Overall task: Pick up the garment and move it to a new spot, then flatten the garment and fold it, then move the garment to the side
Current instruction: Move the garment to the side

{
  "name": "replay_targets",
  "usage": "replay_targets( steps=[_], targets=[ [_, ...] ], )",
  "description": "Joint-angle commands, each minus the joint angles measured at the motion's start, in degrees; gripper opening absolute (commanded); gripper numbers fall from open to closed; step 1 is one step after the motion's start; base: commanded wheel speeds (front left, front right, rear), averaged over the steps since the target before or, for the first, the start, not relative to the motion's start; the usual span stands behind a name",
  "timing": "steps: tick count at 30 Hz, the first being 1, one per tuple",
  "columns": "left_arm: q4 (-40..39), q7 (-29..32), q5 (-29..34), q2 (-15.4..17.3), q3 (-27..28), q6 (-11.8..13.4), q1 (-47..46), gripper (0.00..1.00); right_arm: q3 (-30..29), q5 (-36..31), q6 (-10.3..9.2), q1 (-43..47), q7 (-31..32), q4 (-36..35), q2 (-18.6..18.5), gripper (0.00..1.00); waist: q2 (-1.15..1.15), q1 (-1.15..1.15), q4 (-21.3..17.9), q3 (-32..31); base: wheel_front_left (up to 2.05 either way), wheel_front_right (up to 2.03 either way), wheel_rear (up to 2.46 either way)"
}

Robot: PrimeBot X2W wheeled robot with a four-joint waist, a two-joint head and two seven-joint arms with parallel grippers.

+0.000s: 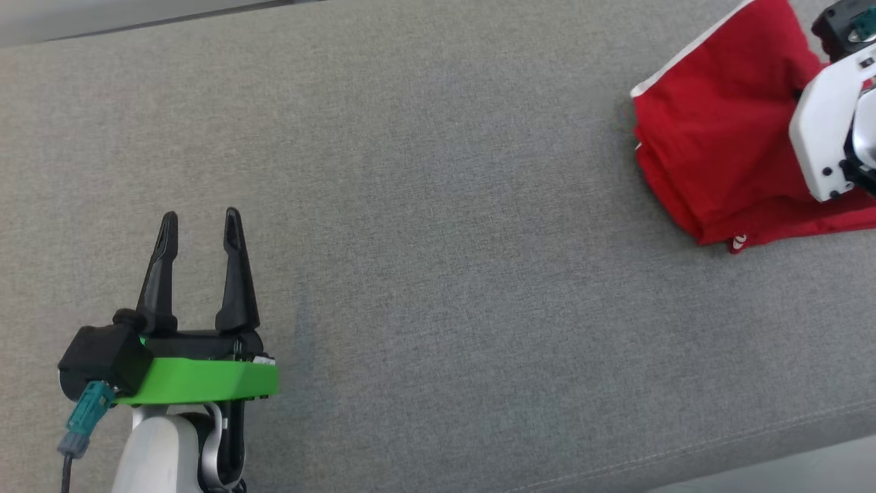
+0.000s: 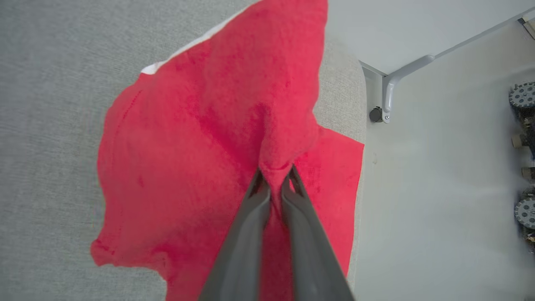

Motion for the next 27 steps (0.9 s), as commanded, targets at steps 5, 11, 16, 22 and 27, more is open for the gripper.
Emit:
replay_targets(
  steps=[5,11,16,22,27],
  targets=[
    [-0.4,0.0,1.7,0.2,0.1,-1.0,-2.7,1.0,-3.5,-3.4,-0.11,0.5,-3.6,3.2,-3.3,0.0,0.0,0.0,-0.9,5.5,0.0,0.0,0.0],
    [-0.4,0.0,2.7,0.2,-0.3,-1.6,-4.9,1.0,-6.4,-8.9,-0.11,1.9,-9.1,8.2,-6.2,0.0,0.0,0.0,1.7,8.8,0.0,0.0,0.0],
    [-0.3,0.0,2.7,0.2,-0.5,-1.8,-6.1,1.0,-10.1,-13.1,-0.11,1.7,-15.2,12.7,-6.6,0.0,0.0,0.0,3.8,10.1,0.0,0.0,0.0],
    [0.2,0.0,2.7,0.2,-0.5,-1.9,-6.1,1.0,-18.2,-15.4,-0.11,3.2,-16.2,20.6,-3.2,1.0,0.0,0.0,4.9,9.1,0.0,0.0,0.0],
    [1.0,0.0,2.3,0.2,-0.2,-2.0,-4.0,1.0,-24.3,-16.5,-0.11,5.0,-18.9,22.7,1.4,1.0,0.0,0.0,4.9,5.1,0.0,0.0,0.0]
  ],
)
